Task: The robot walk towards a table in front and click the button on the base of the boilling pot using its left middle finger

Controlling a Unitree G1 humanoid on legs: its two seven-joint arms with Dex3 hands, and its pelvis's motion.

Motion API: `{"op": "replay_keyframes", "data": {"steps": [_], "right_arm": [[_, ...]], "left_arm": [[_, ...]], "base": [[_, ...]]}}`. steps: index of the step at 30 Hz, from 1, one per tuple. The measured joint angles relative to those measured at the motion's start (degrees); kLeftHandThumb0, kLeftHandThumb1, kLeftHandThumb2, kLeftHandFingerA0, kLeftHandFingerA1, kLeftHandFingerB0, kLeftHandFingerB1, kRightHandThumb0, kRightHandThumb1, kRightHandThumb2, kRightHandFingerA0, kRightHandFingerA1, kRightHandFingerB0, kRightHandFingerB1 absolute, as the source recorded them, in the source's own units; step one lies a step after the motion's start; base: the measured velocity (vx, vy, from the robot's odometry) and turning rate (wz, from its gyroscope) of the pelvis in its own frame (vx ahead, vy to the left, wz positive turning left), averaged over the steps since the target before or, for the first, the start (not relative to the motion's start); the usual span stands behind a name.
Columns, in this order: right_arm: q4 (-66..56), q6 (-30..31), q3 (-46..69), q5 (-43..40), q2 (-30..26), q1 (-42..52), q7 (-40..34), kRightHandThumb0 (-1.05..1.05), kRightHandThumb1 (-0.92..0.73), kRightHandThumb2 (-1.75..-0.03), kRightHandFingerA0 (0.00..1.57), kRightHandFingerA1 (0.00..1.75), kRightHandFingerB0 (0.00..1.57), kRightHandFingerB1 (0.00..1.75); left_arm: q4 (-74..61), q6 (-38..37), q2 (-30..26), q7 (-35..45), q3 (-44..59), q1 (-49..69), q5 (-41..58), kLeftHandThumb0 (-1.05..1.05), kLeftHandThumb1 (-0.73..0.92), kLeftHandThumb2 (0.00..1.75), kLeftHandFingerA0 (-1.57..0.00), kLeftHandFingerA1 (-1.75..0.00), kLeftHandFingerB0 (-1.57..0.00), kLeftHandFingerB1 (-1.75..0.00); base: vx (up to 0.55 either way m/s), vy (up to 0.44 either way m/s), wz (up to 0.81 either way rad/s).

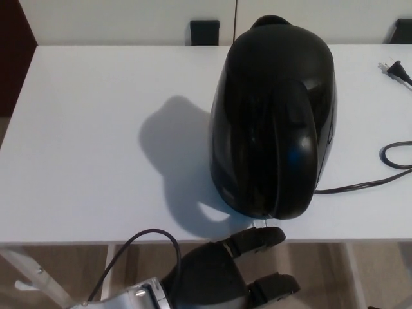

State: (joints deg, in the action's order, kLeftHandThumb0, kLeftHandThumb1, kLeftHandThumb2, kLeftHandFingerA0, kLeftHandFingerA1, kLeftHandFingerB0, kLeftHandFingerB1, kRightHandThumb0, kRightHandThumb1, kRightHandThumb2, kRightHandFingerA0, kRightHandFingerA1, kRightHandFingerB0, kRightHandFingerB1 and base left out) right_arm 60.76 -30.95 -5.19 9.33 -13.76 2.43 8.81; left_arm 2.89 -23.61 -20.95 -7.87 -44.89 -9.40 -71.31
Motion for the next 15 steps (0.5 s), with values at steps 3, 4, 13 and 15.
{"op": "replay_keyframes", "data": {"steps": [3,4,13,15], "right_arm": [[0.1,-0.4,0.1,-0.1,0.0,0.0,0.3,-0.33,-0.70,-0.60,0.57,0.53,0.52,0.44],[0.1,-0.7,0.1,-0.2,0.0,0.0,0.5,-0.47,-0.61,-0.57,0.52,0.53,0.43,0.41],[-0.6,-2.8,0.6,-0.9,-1.0,0.9,3.1,-0.47,-0.49,-0.81,0.53,0.65,0.40,0.55],[-0.5,-3.1,0.8,-0.9,-1.1,1.2,3.6,-0.47,-0.49,-0.81,0.53,0.65,0.40,0.55]], "left_arm": [[-0.5,0.2,-0.4,0.1,-0.1,0.4,-0.1,-0.43,0.53,0.59,-0.14,-0.29,-0.06,-0.19],[-0.9,0.2,-0.7,0.1,-0.2,0.7,-0.2,-0.42,0.52,0.58,-0.21,-0.30,-0.10,-0.25],[-9.8,-2.1,-6.2,-3.2,-2.1,7.1,-0.4,-0.23,0.55,0.58,-0.21,-0.31,-0.08,-0.22],[-11.1,-2.8,-7.6,-4.2,-2.3,9.5,-0.3,-0.17,0.71,0.83,0.00,-0.13,0.00,-0.05]], "base": [[0.00,0.000,0.00],[0.00,0.000,0.00],[0.00,0.000,0.00],[0.00,0.000,0.00]]}}
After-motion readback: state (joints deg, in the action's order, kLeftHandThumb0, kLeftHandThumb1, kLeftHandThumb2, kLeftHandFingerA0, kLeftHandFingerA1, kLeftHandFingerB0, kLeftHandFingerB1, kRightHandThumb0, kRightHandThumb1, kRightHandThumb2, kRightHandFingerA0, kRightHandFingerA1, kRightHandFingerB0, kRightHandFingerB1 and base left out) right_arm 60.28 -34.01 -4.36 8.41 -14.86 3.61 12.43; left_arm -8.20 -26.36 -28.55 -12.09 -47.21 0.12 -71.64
